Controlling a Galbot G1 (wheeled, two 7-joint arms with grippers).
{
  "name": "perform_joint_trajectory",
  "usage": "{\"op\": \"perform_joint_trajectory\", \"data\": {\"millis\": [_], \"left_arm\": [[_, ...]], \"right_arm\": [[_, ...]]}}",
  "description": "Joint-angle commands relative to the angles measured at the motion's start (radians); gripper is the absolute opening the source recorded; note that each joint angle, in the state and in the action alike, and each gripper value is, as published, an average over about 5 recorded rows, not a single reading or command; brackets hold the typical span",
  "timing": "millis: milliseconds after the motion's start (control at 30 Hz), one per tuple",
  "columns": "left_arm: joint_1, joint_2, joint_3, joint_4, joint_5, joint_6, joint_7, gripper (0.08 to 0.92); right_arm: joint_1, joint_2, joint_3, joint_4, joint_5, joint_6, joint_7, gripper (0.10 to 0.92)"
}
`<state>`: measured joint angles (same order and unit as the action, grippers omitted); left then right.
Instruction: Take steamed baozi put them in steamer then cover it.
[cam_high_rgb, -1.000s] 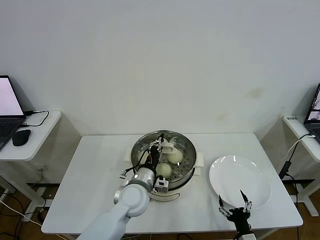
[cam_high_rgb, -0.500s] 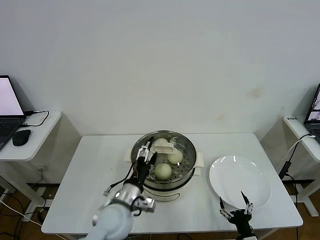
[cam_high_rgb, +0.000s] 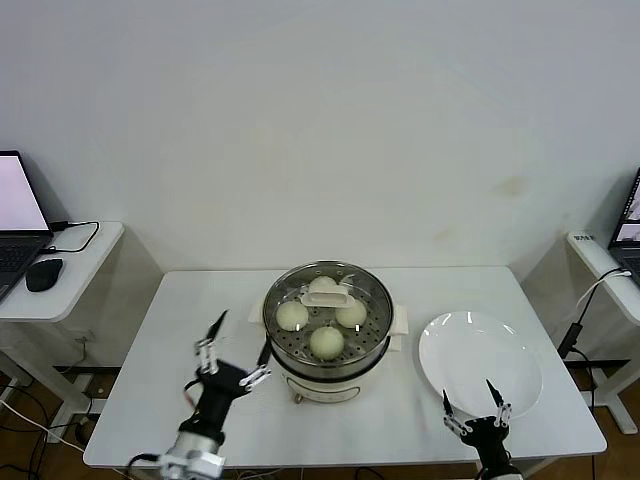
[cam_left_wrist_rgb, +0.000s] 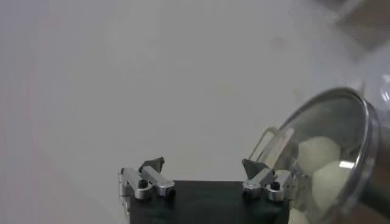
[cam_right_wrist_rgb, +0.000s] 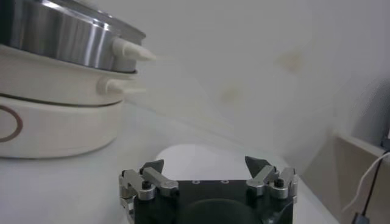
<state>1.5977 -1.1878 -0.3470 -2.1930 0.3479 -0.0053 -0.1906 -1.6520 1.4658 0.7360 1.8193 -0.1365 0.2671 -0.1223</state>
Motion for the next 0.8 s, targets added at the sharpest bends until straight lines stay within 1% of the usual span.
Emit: {"op": "perform_joint_trajectory", "data": {"millis": [33, 400, 800], "left_arm": [[0.287, -0.056, -0.178, 0.022, -0.583, -0.169, -0.122, 0.823], [0.321, -0.081, -0.198, 0.061, -0.592, -0.209, -0.047, 0.823], [0.331, -0.084, -0.2, 0.07, -0.591, -0.174, -0.008, 0.823]], "right_arm": [[-0.039, -0.021, -0.007, 0.039, 0.053, 0.016, -0.008, 0.823], [-0.052, -0.014, -0.021, 0.052, 0.044, 0.029, -0.005, 0.822], [-0.049, -0.02, -0.039, 0.061, 0.044, 0.027, -0.006, 0.823]]}}
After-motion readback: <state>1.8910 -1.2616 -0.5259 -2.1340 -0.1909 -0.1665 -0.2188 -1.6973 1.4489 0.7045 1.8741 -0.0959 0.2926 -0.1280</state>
